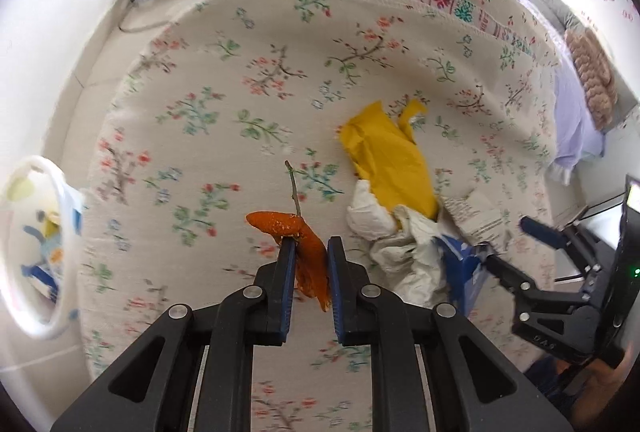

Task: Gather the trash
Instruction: 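Grasp the orange peel with the left tool while the right tool grasps the white paper wrapper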

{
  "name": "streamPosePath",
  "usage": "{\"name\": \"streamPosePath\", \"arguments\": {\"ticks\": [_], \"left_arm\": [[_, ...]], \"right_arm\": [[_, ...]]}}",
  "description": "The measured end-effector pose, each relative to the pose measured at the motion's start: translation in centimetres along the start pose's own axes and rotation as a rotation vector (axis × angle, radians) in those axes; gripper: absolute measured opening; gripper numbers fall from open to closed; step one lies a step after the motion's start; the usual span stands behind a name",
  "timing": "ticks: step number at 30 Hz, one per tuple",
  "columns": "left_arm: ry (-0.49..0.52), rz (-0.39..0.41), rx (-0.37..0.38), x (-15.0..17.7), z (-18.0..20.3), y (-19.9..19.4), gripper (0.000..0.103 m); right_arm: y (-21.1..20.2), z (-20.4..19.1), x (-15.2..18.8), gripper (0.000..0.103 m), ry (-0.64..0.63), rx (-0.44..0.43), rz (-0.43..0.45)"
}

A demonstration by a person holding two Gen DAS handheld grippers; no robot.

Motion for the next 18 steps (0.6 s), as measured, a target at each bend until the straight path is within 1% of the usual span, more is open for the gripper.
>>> {"name": "streamPosePath", "arguments": {"ticks": [1,3,7,9,13,16,17,18], "left_arm": [[0.021,0.009,-0.023,0.1,0.0,-0.1,0.017],[0.044,0.006,-0.044,0.3,0.1,0.1,0.017],[0.036,-0.034,-0.070,0.6,0.0,1.6,0.017],[0.032,-0.038,-0.077,0.7,0.2,2.4,0.017],[0.030,-0.034,-0.086,0.5,0.5,2.8,0.017],[0.034,-0.022,-0.095,0.7,0.6,3.1,0.018],[0.030,-0.017,-0.100,0.7,0.5,3.1,0.019],[0.021,-0.014,-0.101,0.8,0.5,3.1,0.019]], "right_arm": [[0.0,-0.2,-0.1,0.068,-0.017,0.009,0.000],[0.0,-0.7,-0.4,0.068,-0.048,0.022,0.002],[0.5,-1.0,-0.9,0.067,-0.076,0.030,0.002],[0.6,-1.0,-1.3,0.063,-0.071,0.017,0.007],[0.9,-0.1,-1.5,0.056,-0.024,-0.054,0.015],[0.9,0.5,-1.4,0.048,0.016,-0.097,0.021],[0.9,0.8,-1.4,0.045,0.022,-0.098,0.020],[0.8,0.8,-1.4,0.038,0.028,-0.095,0.020]]}}
Point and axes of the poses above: each gripper's, at about its wrist camera, not at the fingertips, and y roughly the way its jaws point, z to its right, x to its underside, the point moved 3 cm from there along y, roughly the way its jaws point, and after that the axes turned 12 degrees about -y, right-handed, at the moved point
